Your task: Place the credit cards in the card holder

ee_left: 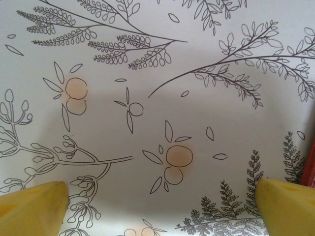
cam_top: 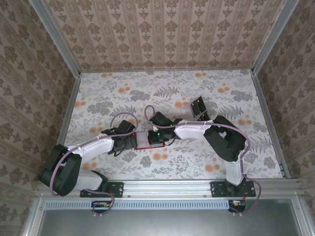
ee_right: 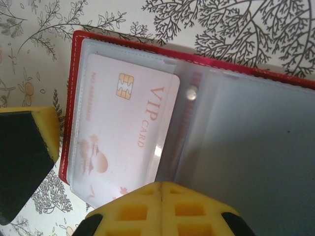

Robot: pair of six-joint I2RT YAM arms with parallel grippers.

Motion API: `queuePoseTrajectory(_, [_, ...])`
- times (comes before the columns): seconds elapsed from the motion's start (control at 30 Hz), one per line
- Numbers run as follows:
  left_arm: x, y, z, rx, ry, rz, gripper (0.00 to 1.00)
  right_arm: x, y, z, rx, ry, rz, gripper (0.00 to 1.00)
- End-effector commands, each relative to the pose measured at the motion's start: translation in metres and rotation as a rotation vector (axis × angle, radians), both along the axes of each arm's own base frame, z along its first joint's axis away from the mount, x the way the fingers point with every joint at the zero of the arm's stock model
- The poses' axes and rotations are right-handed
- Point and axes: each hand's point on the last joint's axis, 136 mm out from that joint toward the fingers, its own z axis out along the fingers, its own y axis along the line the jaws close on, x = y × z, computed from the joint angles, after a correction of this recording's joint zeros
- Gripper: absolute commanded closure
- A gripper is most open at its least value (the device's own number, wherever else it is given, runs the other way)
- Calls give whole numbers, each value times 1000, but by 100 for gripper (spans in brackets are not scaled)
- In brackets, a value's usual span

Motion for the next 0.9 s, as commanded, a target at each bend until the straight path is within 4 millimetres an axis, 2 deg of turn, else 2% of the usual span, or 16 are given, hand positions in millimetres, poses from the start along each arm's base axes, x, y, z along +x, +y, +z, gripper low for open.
queuePoseTrajectory(0.0, [0, -3, -3, 6, 5, -6, 0, 0, 10, 0, 4, 7, 29, 100])
queuePoseTrajectory(0.33, [-1, -6, -8, 4, 18, -12, 0, -1, 26, 2, 32, 29, 57, 100])
queuePoseTrajectory(0.5, [2, -5, 2, 9, 0, -21, 0, 1, 24, 20, 65, 8, 45, 100])
queuePoseTrajectory(0.6, [6, -4, 17, 6, -36, -29, 0, 4, 15, 39, 86, -26, 22, 100])
queuePoseTrajectory(0.73, [15, -7, 43, -33, -111, -42, 0, 7, -8, 53, 53, -71, -17, 74])
queuePoseTrajectory(0.87, [25, -18, 62, -115, -195, -80, 0, 7, -31, 46, -6, -81, -45, 73])
